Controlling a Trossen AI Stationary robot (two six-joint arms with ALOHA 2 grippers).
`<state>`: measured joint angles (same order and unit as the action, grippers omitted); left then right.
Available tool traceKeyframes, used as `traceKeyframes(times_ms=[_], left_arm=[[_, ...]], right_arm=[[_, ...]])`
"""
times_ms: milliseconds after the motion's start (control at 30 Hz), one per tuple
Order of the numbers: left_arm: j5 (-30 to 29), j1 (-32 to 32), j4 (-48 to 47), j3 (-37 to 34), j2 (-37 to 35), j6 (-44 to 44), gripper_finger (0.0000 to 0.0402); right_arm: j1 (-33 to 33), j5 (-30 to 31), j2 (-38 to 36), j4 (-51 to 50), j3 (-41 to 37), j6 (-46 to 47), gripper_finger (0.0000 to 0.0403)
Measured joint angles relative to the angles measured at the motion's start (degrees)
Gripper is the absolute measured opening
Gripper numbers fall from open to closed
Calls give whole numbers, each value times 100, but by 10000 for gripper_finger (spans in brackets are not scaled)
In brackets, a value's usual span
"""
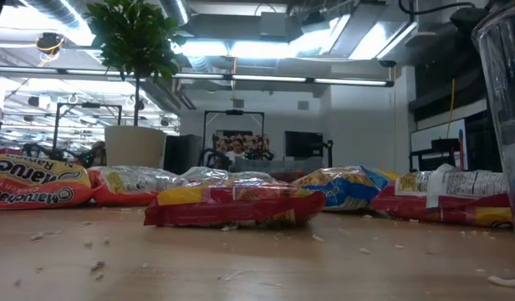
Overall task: Sort Maruchan noodles
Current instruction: Put the blue noodle pack into the right transparent bin
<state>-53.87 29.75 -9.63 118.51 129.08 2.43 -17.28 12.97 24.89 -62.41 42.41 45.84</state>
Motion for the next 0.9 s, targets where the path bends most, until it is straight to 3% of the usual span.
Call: traceKeyframes(times_ms=[233,333,567,900], left_arm=[[-151,303,-585,1200,808,261,0],[-506,461,-911,1532,1019,258,0],[-1127,685,-1100,1451,1049,-347,0],[-660,585,-1072,1290,1049,-646,0]], right_arm=[[0,-6,-16,-52,-2,62,280],[0,-6,-17,-86,-2,131,280],[0,-2,-16,-127,-2,197,280],[0,3,-18,-382,-4,194,280]])
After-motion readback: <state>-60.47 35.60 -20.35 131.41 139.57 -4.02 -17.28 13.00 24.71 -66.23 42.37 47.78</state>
